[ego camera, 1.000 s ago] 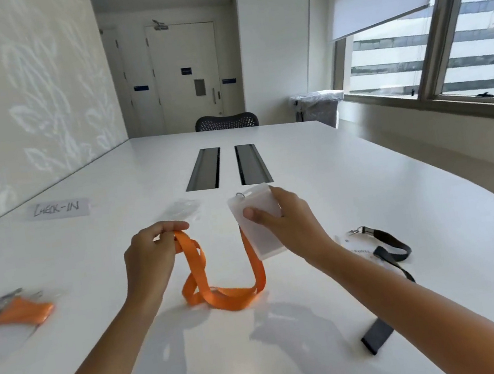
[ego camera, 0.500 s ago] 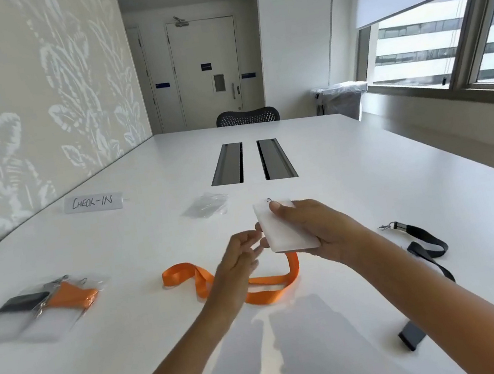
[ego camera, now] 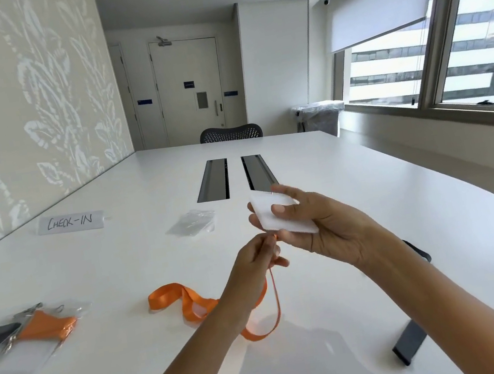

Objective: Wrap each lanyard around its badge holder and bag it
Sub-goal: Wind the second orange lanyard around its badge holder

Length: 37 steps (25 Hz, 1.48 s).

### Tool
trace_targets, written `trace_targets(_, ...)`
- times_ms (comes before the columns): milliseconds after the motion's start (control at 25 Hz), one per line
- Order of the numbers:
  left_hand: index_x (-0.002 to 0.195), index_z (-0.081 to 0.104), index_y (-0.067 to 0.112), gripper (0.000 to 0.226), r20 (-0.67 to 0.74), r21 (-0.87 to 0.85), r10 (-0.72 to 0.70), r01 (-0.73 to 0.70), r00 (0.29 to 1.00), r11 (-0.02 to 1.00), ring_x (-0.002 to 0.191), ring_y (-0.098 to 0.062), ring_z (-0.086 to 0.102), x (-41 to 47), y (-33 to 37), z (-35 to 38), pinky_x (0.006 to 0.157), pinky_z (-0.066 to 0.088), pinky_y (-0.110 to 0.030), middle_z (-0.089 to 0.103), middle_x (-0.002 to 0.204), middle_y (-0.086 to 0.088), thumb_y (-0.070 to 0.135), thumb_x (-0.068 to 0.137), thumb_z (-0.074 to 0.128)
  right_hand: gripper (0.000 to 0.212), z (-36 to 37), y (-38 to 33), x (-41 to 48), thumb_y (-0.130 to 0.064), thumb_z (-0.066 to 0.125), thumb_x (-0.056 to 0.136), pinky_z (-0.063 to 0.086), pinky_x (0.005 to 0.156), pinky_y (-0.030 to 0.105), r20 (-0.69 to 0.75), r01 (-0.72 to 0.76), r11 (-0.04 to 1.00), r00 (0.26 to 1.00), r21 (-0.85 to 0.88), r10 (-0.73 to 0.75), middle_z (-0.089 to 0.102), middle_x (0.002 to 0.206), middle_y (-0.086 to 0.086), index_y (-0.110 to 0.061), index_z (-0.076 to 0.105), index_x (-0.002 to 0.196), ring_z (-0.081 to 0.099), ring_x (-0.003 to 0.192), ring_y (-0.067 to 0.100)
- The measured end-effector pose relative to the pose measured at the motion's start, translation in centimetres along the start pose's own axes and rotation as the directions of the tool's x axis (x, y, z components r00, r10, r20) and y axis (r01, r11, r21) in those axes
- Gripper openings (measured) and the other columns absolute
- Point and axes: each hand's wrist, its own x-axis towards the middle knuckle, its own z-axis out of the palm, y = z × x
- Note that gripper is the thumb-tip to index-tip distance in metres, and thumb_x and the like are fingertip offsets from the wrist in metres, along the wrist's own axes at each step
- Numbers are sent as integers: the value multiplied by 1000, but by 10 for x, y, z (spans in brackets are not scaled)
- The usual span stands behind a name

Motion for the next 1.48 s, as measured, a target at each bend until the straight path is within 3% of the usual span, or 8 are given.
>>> trace_targets(120, 88, 59, 19, 26, -43, -23, -37, 36, 998, 999, 66, -7, 63, 6, 2, -5, 73, 51, -15, 56, 80, -1, 28, 101, 39, 69, -7, 2, 3, 8, 73, 72, 58, 56, 32, -237, 93, 988, 964, -125, -121, 58, 129, 18, -10, 45, 133, 72, 85, 31)
trace_targets(280, 91, 60, 22, 22, -30, 17, -8, 9, 1000, 1000, 54, -4, 58, 8, 4, -9, 58, 50, -13, 61, 81, 0, 27, 101, 41, 28, -16, 9, 7, -7, 72, 83, 54, 57, 23, -301, 164, 895, 904, -415, -305, 72, 95, 11, 3, 65, 107, 70, 70, 16)
trace_targets(440, 111, 52, 22, 18, -98, 206, -12, 32, 995, 978, 70, -12, 67, 14, -1, -13, 60, 52, -15, 63, 101, 6, 33, 97, 50, 30, -32, 5, 12, -17, 72, 86, 51, 58, 19, -388, 220, 875, 830, -432, -401, 70, 83, 1, 1, 67, 109, 63, 66, 10)
trace_targets(600, 100, 54, 25, 17, -37, 228, -13, 21, 999, 973, 80, -15, 71, 15, 0, -16, 63, 54, -16, 65, 103, 6, 40, 93, 52, 23, -45, -3, 12, -18, 71, 87, 52, 60, 21, -437, 234, 878, 795, -419, -420, 71, 79, -4, -7, 68, 106, 63, 73, 12)
trace_targets(840, 77, 67, 38, 30, 141, 368, 94, -140, 985, 919, 102, 3, 56, 3, 19, -11, 78, 44, -8, 51, 111, 31, 56, 82, 44, 12, -72, -30, 4, -16, 74, 81, 59, 59, 31, -521, 237, 698, 516, -676, -680, 68, 93, 7, -15, 69, 92, 67, 81, 23)
trace_targets(1000, 78, 69, 34, 32, 252, 326, 149, -229, 956, 917, 94, 5, 61, -6, 42, -9, 88, 41, -22, 68, 92, 24, 53, 87, 45, 21, -97, -34, 2, -19, 70, 82, 62, 57, 35, -418, 19, 452, 347, -892, -840, 72, 89, 8, -13, 72, 101, 72, 68, 23)
trace_targets(1280, 78, 72, 28, 35, 270, 93, 192, -224, 944, 970, 94, -9, 68, -11, 60, -9, 85, 47, -17, 73, 87, 8, 54, 85, 50, 15, -131, -8, 17, -19, 62, 86, 54, 68, 38, -310, -291, 189, 455, -938, -835, 69, 73, 8, -22, 72, 97, 65, 73, 34)
trace_targets(1480, 86, 65, 10, 31, 311, 16, 64, -72, 948, 997, 62, -22, 68, -14, 46, -21, 69, 54, -23, 71, 75, -4, 34, 92, 48, 15, -156, -5, 18, -21, 61, 87, 42, 61, 30, -358, -348, 227, 378, -909, -853, 68, 73, 10, -21, 71, 98, 62, 73, 32)
